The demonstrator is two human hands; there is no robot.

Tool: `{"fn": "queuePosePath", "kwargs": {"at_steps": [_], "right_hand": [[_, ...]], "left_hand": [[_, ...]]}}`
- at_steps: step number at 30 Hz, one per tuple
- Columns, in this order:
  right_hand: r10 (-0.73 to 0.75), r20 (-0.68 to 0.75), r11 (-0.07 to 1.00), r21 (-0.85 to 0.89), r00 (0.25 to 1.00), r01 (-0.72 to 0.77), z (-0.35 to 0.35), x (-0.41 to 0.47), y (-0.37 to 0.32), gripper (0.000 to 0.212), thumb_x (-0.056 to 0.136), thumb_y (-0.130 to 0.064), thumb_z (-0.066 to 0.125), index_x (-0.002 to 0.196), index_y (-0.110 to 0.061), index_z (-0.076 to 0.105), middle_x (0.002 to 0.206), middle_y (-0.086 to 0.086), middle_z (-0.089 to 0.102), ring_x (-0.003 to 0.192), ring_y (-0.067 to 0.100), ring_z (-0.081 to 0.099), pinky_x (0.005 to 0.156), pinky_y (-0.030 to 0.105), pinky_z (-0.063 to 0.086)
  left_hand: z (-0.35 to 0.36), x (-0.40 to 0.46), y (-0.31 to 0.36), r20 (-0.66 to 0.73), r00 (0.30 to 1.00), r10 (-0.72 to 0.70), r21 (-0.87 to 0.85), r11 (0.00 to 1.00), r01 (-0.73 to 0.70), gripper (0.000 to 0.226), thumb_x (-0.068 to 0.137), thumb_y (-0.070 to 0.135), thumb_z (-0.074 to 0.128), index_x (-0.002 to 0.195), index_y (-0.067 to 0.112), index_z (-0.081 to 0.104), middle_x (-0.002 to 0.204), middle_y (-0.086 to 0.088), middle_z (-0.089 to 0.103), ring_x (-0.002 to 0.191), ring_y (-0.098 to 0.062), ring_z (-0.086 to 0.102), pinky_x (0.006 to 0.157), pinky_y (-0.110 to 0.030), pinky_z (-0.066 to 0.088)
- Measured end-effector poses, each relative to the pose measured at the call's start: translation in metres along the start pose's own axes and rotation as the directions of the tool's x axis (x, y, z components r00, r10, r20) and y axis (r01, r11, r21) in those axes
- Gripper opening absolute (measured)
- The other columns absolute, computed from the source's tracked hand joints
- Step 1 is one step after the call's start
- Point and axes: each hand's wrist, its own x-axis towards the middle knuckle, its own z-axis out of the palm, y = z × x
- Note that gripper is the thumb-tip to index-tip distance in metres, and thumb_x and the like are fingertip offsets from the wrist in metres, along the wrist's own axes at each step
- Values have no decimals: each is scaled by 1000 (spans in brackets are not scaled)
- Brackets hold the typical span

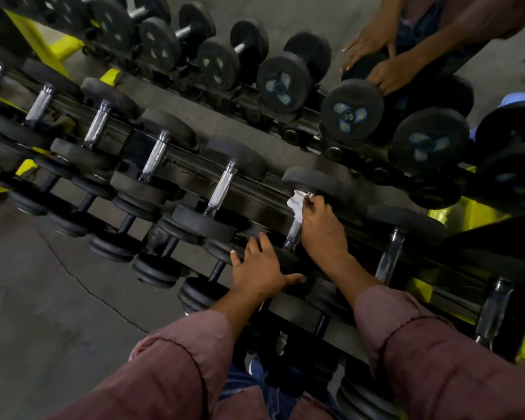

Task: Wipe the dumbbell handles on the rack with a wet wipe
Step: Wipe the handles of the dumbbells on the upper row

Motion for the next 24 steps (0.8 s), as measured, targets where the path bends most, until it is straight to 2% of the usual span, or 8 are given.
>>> {"fn": "queuePosePath", "kwargs": {"at_steps": [2, 5, 8, 11, 14, 17, 21, 24], "right_hand": [[67, 3, 985, 157, 998, -67, 4, -5, -3, 56, 88, -8, 64, 140, -3, 44, 128, 16, 47, 102, 27, 58, 81, 34, 55], [213, 38, 904, 370, 976, -212, 4, -7, -11, 45, 96, -13, 54, 140, -5, 47, 132, 16, 45, 104, 32, 60, 89, 35, 51], [404, 142, 731, 544, 904, -412, -4, 0, -20, 43, 100, -20, 52, 141, -6, 48, 137, 17, 42, 112, 33, 56, 92, 28, 43], [507, 299, 545, 615, 808, -569, -7, 15, -18, 39, 99, -16, 52, 136, -5, 54, 137, 19, 49, 117, 30, 55, 82, 19, 36], [507, 357, 423, 690, 784, -587, 1, 21, -10, 35, 96, -17, 55, 130, -9, 60, 128, 17, 58, 111, 29, 60, 80, 24, 44], [470, 448, 328, 711, 760, -622, 12, 14, 4, 26, 94, -18, 57, 117, -13, 69, 109, 11, 69, 99, 25, 66, 74, 29, 51], [377, 537, 306, 697, 755, -648, 23, 8, 17, 21, 78, -2, 60, 89, -13, 75, 88, 8, 74, 89, 25, 71, 75, 36, 59], [380, 484, 273, 756, 788, -595, 24, 14, 18, 23, 78, -8, 61, 96, -15, 75, 92, 4, 73, 90, 20, 68, 76, 32, 55]], "left_hand": [[0, 0, 0, -7, 1000, 0, -1, 1000, 0, 138, 70, 85, 65, 161, 10, -6, 169, -16, 6, 156, -30, 11, 124, -60, 5], [1, 1, 0, -2, 1000, -3, 0, 1000, 3, 139, 69, 86, 64, 161, 9, -7, 168, -16, 6, 156, -30, 11, 123, -61, 5], [0, 2, 0, -4, 1000, 6, -7, 1000, -6, 142, 66, 88, 64, 161, 9, -7, 168, -16, 6, 156, -30, 12, 123, -61, 5], [1, 3, -1, -5, 1000, 7, -17, 1000, -7, 144, 65, 88, 65, 161, 9, -6, 168, -16, 7, 156, -30, 12, 123, -62, 5], [1, 3, -1, -7, 1000, 5, -13, 1000, -5, 143, 65, 89, 65, 161, 9, -6, 168, -16, 8, 156, -31, 12, 123, -62, 5], [1, 2, -1, -8, 1000, 9, -4, 1000, -9, 140, 68, 87, 64, 161, 9, -6, 168, -17, 8, 155, -31, 14, 123, -62, 6], [-1, 1, 0, 9, 1000, 14, 6, 1000, -14, 139, 70, 87, 62, 161, 9, -7, 168, -18, 7, 155, -32, 13, 122, -61, 6], [-2, 0, 1, 13, 1000, 14, 8, 1000, -14, 139, 70, 87, 62, 161, 8, -7, 168, -18, 7, 155, -32, 12, 122, -61, 5]]}}
